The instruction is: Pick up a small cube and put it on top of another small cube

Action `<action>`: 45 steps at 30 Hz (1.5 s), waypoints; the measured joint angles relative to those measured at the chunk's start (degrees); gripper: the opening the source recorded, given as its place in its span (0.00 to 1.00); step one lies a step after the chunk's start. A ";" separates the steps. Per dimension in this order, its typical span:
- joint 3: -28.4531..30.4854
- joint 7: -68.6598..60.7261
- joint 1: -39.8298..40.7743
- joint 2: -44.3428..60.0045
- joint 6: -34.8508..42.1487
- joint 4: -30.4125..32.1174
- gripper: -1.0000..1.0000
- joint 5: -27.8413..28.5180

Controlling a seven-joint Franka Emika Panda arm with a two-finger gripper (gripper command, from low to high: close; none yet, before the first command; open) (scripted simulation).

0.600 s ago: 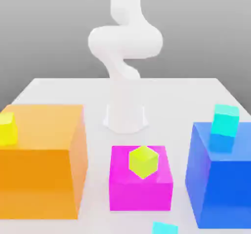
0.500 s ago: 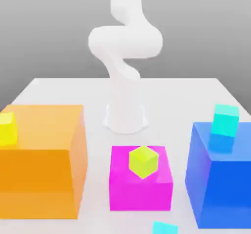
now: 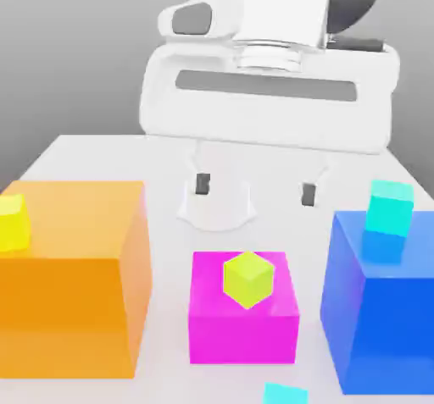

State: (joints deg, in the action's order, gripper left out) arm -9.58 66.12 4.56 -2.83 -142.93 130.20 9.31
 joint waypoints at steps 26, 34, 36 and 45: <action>0.03 7.52 -3.08 27.29 -9.91 -1.37 0.00 -0.77; -3.24 -5.08 -1.84 16.16 2.94 -1.06 0.00 -1.91; -4.44 -9.49 -1.98 12.82 6.38 -0.87 0.00 -3.06; -8.91 -26.08 -8.31 -5.51 19.84 2.43 0.00 -11.64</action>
State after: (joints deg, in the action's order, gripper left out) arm -18.49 40.05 -3.75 -8.35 -123.09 132.64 -2.33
